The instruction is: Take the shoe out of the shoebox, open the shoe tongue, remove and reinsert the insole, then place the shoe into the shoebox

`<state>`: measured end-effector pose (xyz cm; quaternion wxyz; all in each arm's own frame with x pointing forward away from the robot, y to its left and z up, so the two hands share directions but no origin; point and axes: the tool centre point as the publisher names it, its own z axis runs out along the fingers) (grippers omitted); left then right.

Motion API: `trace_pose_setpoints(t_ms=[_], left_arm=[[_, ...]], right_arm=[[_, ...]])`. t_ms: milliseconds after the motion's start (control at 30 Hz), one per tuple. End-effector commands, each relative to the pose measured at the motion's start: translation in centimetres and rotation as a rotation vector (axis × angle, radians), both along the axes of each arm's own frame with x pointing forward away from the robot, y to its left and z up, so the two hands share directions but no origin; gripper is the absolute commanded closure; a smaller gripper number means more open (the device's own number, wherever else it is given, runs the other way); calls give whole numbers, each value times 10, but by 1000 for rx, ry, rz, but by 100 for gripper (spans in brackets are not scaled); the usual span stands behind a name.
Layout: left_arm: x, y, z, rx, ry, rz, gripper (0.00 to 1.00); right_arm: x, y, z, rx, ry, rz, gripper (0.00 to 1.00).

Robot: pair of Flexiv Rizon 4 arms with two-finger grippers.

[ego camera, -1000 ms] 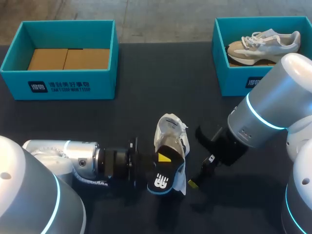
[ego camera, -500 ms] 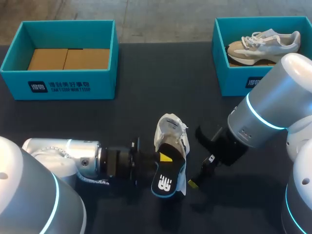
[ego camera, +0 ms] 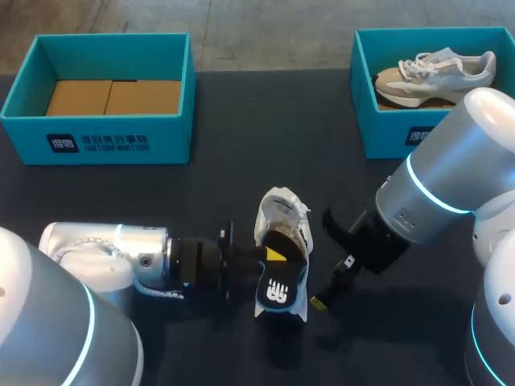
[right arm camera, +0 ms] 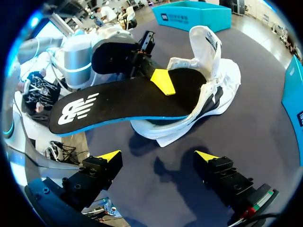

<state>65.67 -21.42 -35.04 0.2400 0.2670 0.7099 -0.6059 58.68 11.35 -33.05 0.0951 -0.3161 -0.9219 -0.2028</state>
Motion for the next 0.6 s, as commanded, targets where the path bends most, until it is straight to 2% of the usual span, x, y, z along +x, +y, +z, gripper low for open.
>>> trace_pose_setpoints(t_ms=[33,567,600], left_arm=[[2,-5,-3,21,-5,16,100],[-5,-2,-1,19,10,-4,100],[-5,-2,-1,19,13,-6,97]], right_arm=[[-1,1,-1,-1,-2,-2,0],[-1,1,-1,-1,-2,-2,0],[-1,1,-1,-1,-2,-2,0]])
